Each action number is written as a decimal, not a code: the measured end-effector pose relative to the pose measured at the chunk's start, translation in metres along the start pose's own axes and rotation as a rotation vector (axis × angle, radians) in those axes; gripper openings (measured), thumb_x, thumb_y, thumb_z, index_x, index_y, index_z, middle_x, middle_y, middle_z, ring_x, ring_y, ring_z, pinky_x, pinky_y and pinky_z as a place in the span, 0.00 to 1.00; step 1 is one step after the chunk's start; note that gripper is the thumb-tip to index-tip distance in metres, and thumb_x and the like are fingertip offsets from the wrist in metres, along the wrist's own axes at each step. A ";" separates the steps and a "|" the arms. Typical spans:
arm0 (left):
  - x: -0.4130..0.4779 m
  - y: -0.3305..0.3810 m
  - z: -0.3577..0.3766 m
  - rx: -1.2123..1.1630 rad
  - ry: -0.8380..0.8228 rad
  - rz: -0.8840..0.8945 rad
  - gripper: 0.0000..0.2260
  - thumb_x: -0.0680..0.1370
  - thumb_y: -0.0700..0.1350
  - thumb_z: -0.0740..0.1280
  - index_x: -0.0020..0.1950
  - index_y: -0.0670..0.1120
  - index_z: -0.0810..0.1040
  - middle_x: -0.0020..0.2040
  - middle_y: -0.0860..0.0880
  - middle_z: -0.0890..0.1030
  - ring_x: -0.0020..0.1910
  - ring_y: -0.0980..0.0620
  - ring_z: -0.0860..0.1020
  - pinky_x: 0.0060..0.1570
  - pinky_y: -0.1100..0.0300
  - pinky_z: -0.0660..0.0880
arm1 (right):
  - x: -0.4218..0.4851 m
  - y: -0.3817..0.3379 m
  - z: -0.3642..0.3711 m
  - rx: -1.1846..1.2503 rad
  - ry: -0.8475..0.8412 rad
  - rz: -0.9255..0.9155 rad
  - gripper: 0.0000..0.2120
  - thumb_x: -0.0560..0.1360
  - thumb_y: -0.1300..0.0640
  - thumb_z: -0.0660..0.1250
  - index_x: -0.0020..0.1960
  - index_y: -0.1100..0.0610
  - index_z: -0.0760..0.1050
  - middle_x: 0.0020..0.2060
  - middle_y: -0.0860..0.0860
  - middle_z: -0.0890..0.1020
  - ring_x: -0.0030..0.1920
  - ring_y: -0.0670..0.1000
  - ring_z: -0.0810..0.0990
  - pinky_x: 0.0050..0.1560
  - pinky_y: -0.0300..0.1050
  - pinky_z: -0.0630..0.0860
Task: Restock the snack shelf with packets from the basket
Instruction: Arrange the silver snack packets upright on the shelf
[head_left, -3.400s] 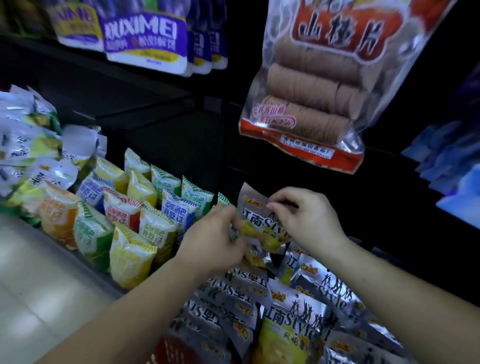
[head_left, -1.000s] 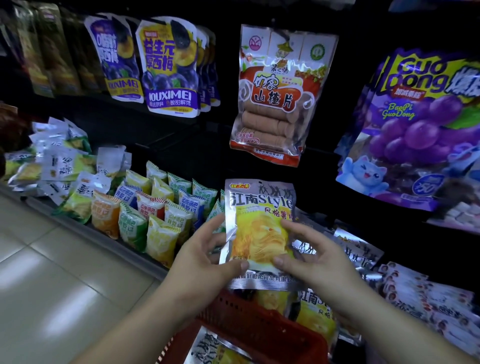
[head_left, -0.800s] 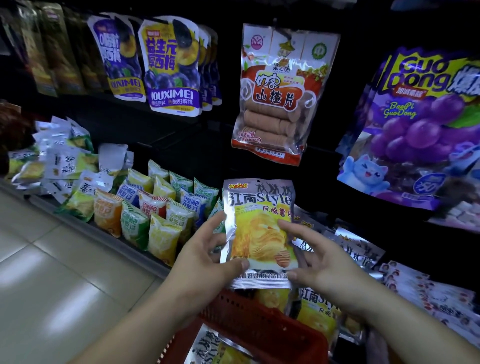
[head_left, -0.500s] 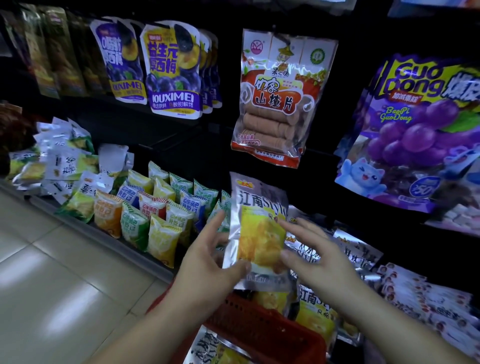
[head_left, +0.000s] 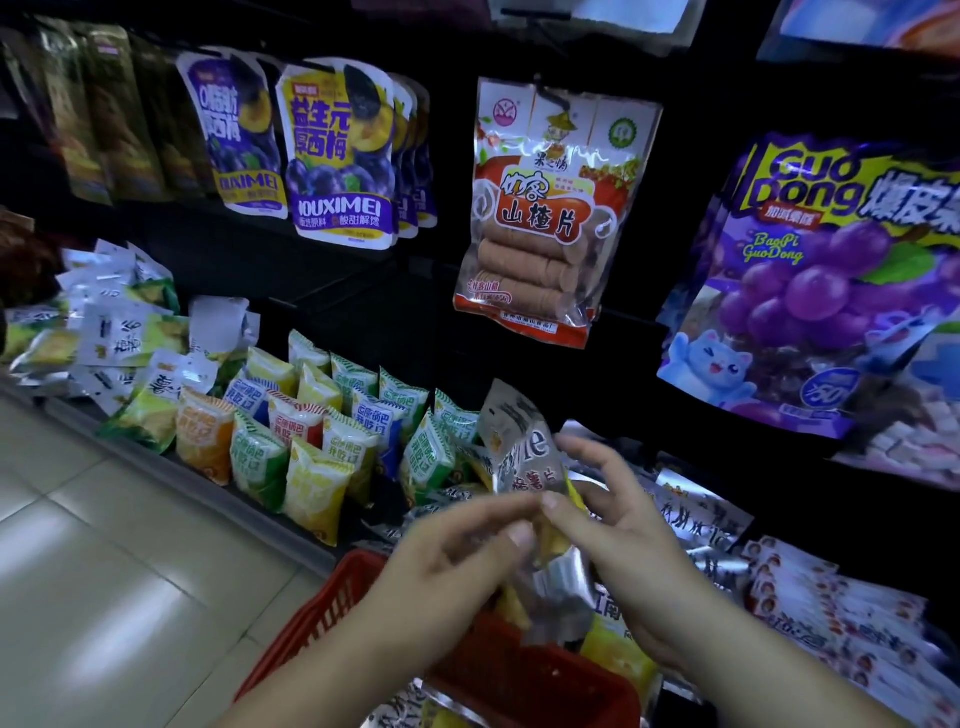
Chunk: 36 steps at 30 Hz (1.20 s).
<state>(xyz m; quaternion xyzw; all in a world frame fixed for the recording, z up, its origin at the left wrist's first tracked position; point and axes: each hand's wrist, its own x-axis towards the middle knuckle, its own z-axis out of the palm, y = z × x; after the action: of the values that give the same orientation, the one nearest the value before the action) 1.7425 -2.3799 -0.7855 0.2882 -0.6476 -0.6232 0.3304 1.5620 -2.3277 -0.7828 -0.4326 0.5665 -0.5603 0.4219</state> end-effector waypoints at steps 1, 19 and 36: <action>0.003 -0.004 -0.004 0.022 0.130 0.018 0.10 0.80 0.43 0.72 0.60 0.53 0.84 0.55 0.55 0.86 0.55 0.59 0.83 0.52 0.65 0.79 | -0.001 0.001 -0.002 -0.004 -0.002 0.004 0.20 0.81 0.62 0.69 0.64 0.39 0.76 0.52 0.50 0.87 0.53 0.50 0.86 0.58 0.51 0.80; 0.010 -0.013 -0.023 -0.063 0.269 -0.087 0.26 0.76 0.40 0.76 0.69 0.59 0.74 0.54 0.53 0.84 0.47 0.54 0.85 0.45 0.63 0.82 | -0.001 0.011 -0.006 -0.090 0.091 0.050 0.21 0.74 0.58 0.77 0.60 0.37 0.78 0.55 0.53 0.83 0.43 0.68 0.85 0.38 0.68 0.83; 0.003 -0.005 -0.031 0.124 0.074 0.003 0.34 0.79 0.41 0.72 0.76 0.68 0.63 0.58 0.55 0.83 0.51 0.54 0.85 0.52 0.58 0.82 | 0.010 0.021 -0.015 -0.042 0.216 0.004 0.18 0.77 0.58 0.75 0.60 0.40 0.79 0.55 0.45 0.82 0.44 0.41 0.85 0.41 0.43 0.84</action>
<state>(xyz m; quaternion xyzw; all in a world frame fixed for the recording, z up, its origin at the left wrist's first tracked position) 1.7647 -2.4012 -0.7897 0.3302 -0.6727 -0.5703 0.3365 1.5443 -2.3328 -0.8033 -0.3773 0.6213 -0.5908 0.3501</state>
